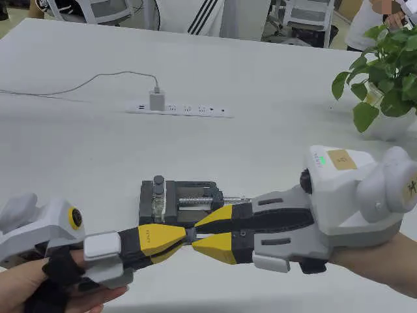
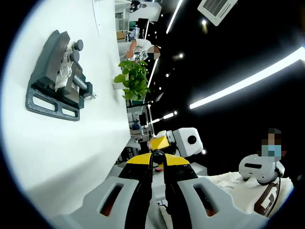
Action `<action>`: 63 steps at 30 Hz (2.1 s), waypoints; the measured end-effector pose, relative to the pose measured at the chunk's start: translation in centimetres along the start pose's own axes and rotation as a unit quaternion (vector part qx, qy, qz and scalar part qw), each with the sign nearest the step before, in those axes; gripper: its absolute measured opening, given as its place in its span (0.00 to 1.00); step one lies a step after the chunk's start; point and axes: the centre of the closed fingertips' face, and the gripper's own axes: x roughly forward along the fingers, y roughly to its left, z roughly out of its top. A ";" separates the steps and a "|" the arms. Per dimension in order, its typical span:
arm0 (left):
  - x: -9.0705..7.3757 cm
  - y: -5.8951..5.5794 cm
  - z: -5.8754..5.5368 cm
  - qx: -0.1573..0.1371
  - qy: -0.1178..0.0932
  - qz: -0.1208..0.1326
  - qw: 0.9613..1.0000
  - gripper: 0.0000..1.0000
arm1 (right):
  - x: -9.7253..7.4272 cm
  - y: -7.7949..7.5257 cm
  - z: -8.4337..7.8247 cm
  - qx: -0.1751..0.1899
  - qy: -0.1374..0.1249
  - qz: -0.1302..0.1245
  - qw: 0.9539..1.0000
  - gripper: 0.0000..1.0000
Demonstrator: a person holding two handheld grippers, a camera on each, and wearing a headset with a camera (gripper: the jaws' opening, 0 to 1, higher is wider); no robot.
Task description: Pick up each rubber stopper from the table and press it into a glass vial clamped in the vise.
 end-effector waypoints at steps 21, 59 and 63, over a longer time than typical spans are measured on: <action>-3.0 3.7 2.1 0.342 0.019 0.202 0.917 0.85 | 0.5 -1.6 -3.7 0.072 0.076 0.001 0.995 0.05; -8.0 4.5 3.9 0.558 0.053 0.384 0.733 0.99 | 3.1 -7.2 -4.2 -0.098 0.269 0.077 0.955 0.05; -8.3 5.1 3.7 0.561 0.064 0.393 0.726 0.99 | 3.3 -8.7 -4.2 -0.132 0.309 0.086 0.938 0.05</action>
